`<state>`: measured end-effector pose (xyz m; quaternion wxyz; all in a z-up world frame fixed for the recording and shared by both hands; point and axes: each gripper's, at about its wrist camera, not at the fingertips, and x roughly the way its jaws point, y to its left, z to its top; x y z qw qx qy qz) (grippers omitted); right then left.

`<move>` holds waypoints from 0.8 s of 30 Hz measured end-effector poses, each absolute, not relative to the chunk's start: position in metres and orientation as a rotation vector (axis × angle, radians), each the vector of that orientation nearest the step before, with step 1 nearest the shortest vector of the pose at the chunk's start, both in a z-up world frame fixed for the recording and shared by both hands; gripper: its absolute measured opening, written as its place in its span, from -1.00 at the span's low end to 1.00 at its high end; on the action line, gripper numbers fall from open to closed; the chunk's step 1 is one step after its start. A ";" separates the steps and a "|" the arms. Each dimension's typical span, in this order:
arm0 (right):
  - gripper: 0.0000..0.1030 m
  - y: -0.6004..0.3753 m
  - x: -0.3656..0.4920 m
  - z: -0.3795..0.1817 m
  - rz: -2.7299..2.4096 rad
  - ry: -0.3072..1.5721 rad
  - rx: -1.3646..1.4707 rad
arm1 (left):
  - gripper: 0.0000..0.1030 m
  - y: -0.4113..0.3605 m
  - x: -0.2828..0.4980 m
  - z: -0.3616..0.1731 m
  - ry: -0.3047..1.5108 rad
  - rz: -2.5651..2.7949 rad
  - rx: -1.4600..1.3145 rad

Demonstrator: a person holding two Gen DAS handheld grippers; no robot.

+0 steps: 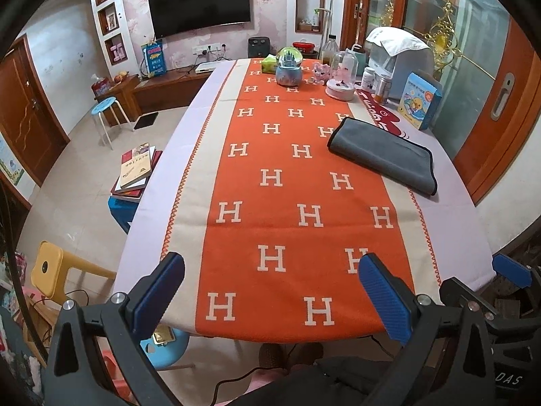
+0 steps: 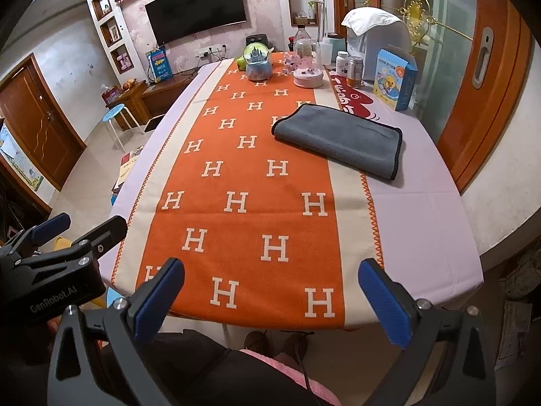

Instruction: Fold towel

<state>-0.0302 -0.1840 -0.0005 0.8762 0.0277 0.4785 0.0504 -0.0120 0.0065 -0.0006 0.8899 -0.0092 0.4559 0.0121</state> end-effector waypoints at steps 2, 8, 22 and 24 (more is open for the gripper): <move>1.00 -0.183 -0.029 -0.002 0.106 1.002 0.056 | 0.99 0.007 -0.011 -0.002 0.949 0.019 -0.025; 1.00 -0.183 -0.028 -0.008 0.101 1.013 0.063 | 0.99 0.007 -0.009 -0.004 0.953 0.016 -0.026; 1.00 -0.183 -0.025 -0.010 0.095 1.021 0.066 | 0.99 0.006 -0.005 -0.007 0.959 0.008 -0.025; 1.00 -0.183 -0.024 -0.009 0.095 1.021 0.065 | 0.99 0.006 -0.004 -0.007 0.959 0.009 -0.025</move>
